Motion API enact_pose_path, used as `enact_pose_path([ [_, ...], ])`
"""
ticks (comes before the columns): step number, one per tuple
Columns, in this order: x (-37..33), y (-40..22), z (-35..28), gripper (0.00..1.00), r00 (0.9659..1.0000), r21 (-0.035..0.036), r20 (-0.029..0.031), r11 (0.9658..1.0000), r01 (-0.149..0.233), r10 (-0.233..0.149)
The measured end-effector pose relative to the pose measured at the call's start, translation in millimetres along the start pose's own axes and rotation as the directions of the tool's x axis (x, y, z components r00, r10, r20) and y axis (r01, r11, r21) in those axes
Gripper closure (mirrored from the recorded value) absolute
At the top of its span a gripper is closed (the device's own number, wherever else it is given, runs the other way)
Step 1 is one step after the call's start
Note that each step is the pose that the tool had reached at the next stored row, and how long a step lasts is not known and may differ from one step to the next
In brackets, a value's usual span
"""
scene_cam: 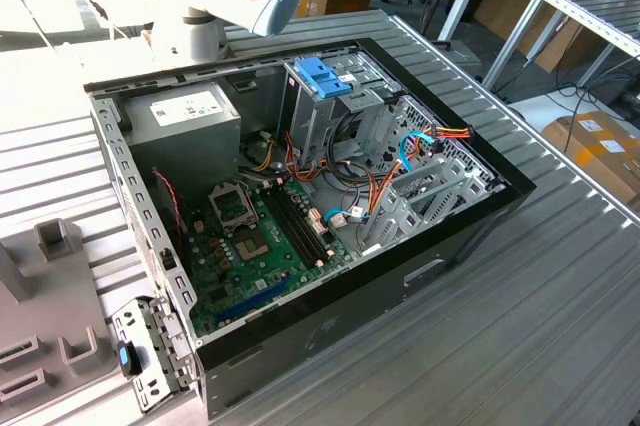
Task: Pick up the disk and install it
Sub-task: 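Reach for the disk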
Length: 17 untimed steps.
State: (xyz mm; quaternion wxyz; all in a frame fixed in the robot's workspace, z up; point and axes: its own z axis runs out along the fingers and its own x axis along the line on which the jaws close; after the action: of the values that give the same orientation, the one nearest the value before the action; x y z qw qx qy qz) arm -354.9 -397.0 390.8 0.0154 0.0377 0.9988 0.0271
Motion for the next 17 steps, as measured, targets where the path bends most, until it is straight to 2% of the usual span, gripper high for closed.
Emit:
enact_pose_path([
  [17, 9.5, -0.7, -0.3, 0.89, 1.0000, 0.0000, 0.0000, 1.0000, 0.000, 0.000],
])
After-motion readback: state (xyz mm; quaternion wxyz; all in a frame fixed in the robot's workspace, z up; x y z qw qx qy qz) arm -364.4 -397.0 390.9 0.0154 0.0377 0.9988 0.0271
